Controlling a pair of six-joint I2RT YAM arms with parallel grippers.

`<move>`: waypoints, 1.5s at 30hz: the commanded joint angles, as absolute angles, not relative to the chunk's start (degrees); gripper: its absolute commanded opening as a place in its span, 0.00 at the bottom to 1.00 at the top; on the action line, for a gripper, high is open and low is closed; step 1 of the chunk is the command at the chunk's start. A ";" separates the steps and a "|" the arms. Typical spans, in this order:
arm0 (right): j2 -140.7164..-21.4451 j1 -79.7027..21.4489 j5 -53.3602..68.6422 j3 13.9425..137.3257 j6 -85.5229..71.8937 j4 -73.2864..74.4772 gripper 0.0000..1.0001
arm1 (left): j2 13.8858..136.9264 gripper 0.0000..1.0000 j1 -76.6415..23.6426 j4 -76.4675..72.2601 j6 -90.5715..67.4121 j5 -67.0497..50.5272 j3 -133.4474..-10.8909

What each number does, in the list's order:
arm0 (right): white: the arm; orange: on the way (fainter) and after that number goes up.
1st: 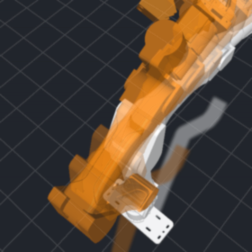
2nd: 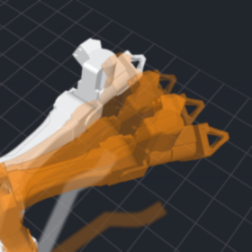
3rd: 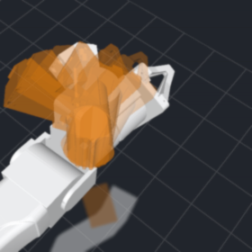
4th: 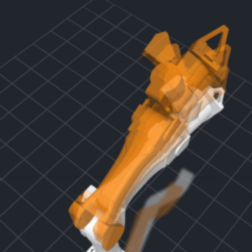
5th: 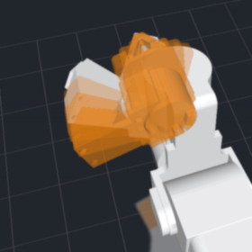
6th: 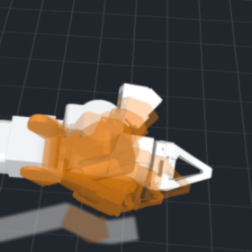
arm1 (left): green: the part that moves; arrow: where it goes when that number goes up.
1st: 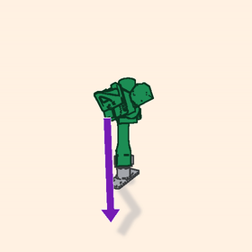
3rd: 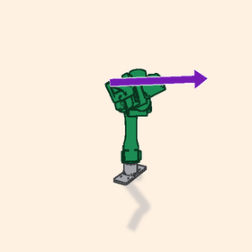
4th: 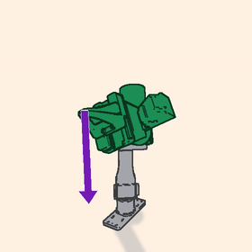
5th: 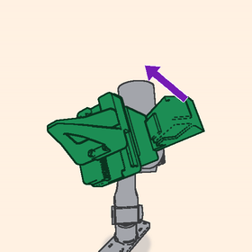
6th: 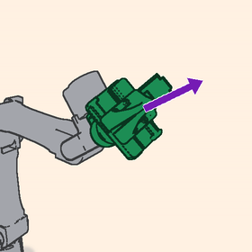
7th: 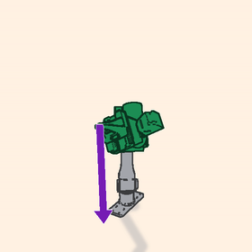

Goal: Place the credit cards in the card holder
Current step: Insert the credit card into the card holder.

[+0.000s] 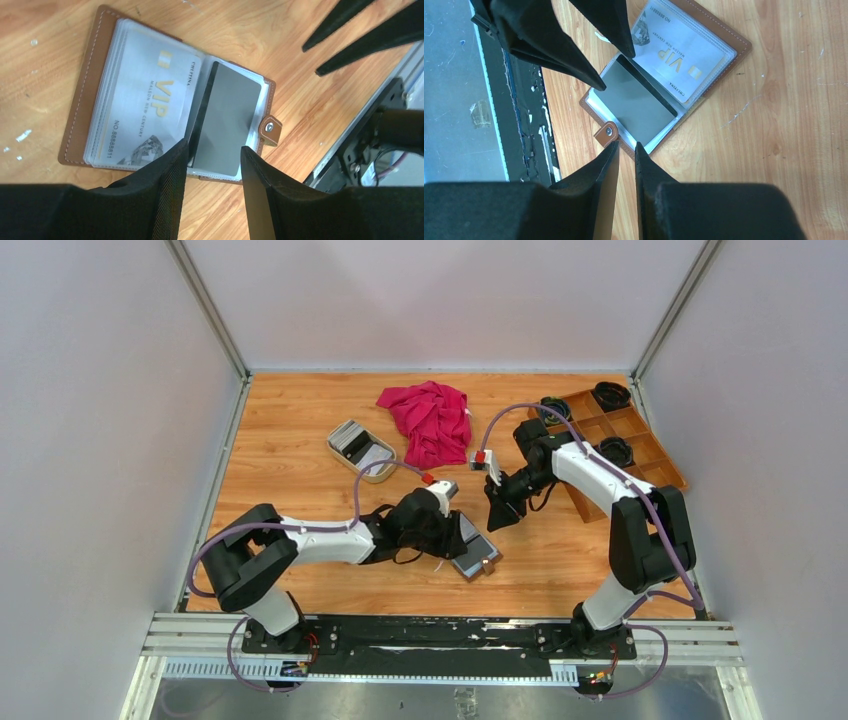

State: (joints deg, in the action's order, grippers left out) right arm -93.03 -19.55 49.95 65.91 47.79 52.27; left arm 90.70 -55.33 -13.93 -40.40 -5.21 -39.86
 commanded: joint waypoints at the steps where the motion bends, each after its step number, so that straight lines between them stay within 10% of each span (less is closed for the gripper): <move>1: -92.85 -19.16 51.50 65.00 49.13 53.83 0.22 | 89.23 0.47 -55.81 -9.45 -28.19 -7.87 -42.68; 45: -84.93 -18.89 50.42 63.44 53.67 53.70 0.22 | 85.99 0.44 -55.67 -9.49 -30.23 -11.26 -44.06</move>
State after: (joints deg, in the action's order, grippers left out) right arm -91.35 -19.53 49.76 65.08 49.71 52.27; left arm 93.58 -55.72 -7.84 -30.48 -16.67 -45.50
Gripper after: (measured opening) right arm 0.216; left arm 0.436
